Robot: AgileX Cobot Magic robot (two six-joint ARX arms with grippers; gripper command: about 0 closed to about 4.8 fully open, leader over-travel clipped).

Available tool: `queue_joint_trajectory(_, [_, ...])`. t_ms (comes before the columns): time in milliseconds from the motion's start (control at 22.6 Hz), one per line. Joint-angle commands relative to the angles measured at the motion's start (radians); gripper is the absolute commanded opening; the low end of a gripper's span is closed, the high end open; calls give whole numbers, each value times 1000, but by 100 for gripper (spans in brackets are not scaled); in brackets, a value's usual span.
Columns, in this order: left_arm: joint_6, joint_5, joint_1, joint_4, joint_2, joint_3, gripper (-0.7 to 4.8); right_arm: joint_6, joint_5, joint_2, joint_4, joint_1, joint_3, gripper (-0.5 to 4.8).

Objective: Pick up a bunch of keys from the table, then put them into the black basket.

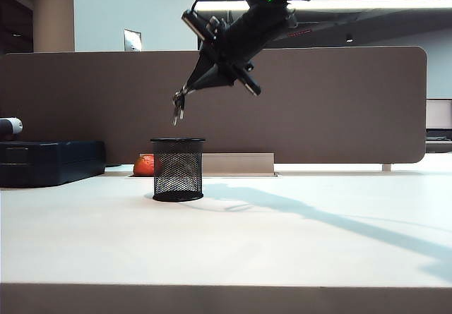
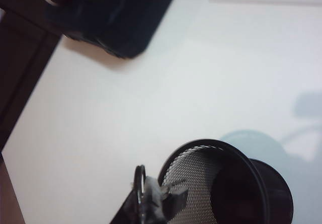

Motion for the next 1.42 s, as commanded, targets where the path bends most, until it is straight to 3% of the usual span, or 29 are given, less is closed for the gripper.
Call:
queue_joint_trajectory(44, [4,3,3,6,0,6,-6,0,-1,26,-32,10,34,-6])
queue_joint_trajectory(487, [4,3,3,6,0,6,-6,-31,22,62,-98,15,35,-3])
queue_joint_trajectory(531, [4,3,3,6,0,6,-6,-31,21,62,-98,15,35,25])
queue_joint_trajectory(576, [4,3,3,6,0,6,-6,-30,21,62,-98,15,35,145])
queue_joint_trajectory(620, [4,3,3,6,0,6,-6,-29,20,62,-100,15,36,195])
queue_joint_trajectory(708, [4,3,3,6,0,6,-6,-27,18,62,-106,15,36,241])
queue_joint_trajectory(1417, [5,3,3,6,0,6,-6,-27,-6,55,-106,15,38,257])
